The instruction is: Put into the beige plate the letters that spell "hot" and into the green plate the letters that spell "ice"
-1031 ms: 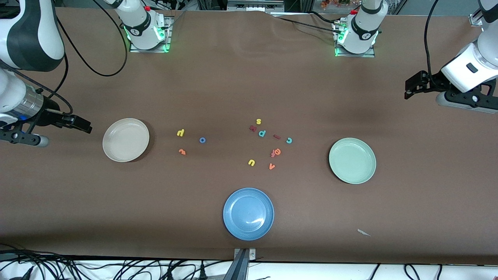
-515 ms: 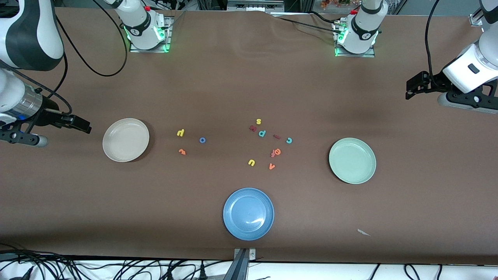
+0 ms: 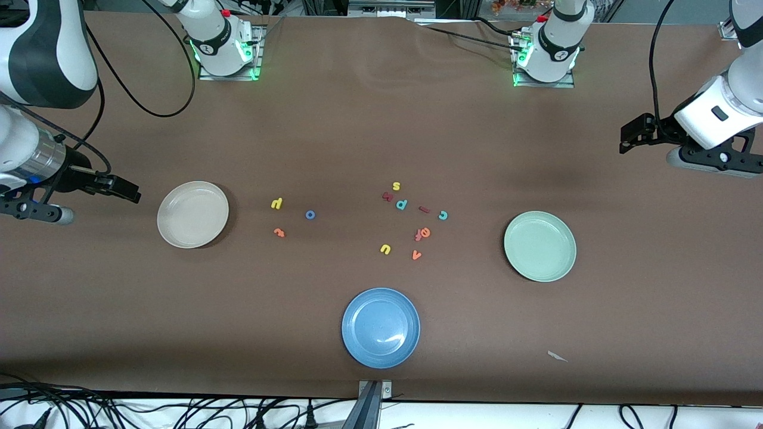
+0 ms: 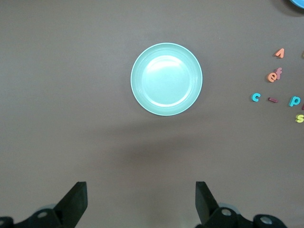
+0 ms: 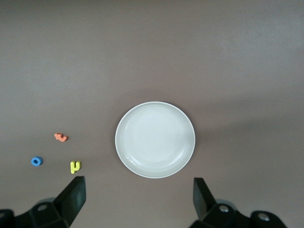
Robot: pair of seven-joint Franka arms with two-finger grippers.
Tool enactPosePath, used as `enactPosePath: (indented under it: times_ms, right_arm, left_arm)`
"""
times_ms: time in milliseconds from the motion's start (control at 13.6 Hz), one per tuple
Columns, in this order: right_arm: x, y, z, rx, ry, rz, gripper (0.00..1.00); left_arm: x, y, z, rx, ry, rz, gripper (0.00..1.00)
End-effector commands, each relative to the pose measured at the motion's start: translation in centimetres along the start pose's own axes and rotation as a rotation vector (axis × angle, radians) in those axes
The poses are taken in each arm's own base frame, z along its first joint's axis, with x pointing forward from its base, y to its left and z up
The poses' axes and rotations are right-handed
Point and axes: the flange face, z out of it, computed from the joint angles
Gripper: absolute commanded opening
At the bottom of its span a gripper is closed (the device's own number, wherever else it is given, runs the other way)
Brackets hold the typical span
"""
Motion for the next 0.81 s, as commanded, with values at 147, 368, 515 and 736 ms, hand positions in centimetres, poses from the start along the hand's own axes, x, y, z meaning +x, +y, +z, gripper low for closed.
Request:
enactPosePath:
  times_ms: [147, 368, 515, 736]
  right_arm:
    - [-0.5, 0.1, -0.7, 0.019, -0.005, 0.012, 1.0]
    - [-0.5, 0.1, -0.8, 0.019, -0.003, 0.012, 1.0]
    - [-0.6, 0.1, -0.7, 0.019, -0.006, 0.012, 1.0]
    - [-0.6, 0.1, -0.7, 0.019, -0.006, 0.012, 1.0]
  left_arm:
    - [-0.7, 0.1, -0.6, 0.032, 0.016, 0.01, 1.0]
    - [-1.0, 0.1, -1.4, 0.035, 0.031, 0.008, 1.0]
    - [-1.0, 0.5, -1.4, 0.035, 0.032, 0.0, 1.0]
    - [-1.2, 1.5, -2.0, 0.039, 0.037, 0.02, 1.0]
